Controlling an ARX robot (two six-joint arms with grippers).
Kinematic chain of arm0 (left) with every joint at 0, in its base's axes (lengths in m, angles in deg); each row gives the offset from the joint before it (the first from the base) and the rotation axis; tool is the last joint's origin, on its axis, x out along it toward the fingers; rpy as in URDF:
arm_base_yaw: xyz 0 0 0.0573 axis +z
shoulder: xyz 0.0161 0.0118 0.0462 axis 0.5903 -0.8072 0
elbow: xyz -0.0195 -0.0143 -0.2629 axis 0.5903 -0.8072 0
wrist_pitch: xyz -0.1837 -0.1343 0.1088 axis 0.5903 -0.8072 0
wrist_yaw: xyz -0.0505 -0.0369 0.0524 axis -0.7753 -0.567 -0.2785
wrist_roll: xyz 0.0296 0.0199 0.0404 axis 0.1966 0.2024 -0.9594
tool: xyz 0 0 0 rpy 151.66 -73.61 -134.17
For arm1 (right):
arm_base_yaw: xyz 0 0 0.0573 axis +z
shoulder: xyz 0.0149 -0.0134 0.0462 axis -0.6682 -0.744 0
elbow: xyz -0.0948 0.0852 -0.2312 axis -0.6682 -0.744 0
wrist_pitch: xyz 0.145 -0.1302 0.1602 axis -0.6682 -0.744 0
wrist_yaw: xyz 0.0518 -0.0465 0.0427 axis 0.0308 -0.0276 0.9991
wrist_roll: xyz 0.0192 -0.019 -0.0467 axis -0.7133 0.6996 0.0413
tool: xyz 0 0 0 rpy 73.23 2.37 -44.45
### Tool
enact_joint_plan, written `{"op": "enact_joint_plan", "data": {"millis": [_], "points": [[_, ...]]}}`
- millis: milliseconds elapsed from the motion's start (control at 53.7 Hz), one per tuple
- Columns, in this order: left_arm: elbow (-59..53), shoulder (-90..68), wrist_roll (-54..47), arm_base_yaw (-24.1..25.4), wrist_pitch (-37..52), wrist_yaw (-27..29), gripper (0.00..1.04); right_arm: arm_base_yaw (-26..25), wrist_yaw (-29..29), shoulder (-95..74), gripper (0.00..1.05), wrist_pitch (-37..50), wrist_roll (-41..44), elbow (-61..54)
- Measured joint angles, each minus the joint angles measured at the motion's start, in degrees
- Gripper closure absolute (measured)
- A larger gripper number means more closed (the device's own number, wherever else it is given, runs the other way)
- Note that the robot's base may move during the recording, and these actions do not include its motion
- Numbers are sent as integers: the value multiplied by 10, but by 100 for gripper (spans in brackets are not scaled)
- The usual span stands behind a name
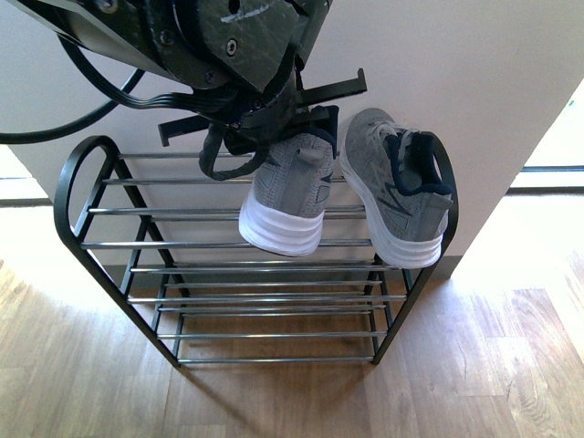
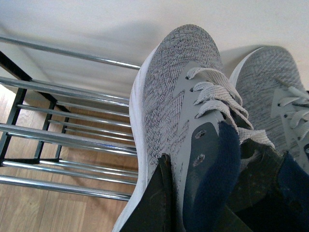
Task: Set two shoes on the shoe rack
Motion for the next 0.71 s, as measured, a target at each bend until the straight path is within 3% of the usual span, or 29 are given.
{"op": "enact_joint_plan", "data": {"millis": [465, 707], "points": [[73, -73, 4, 12, -11, -30, 103, 0, 0, 0, 9, 0, 0, 0], [98, -105, 20, 17, -5, -107, 103, 0, 0, 0, 9, 0, 0, 0]]}}
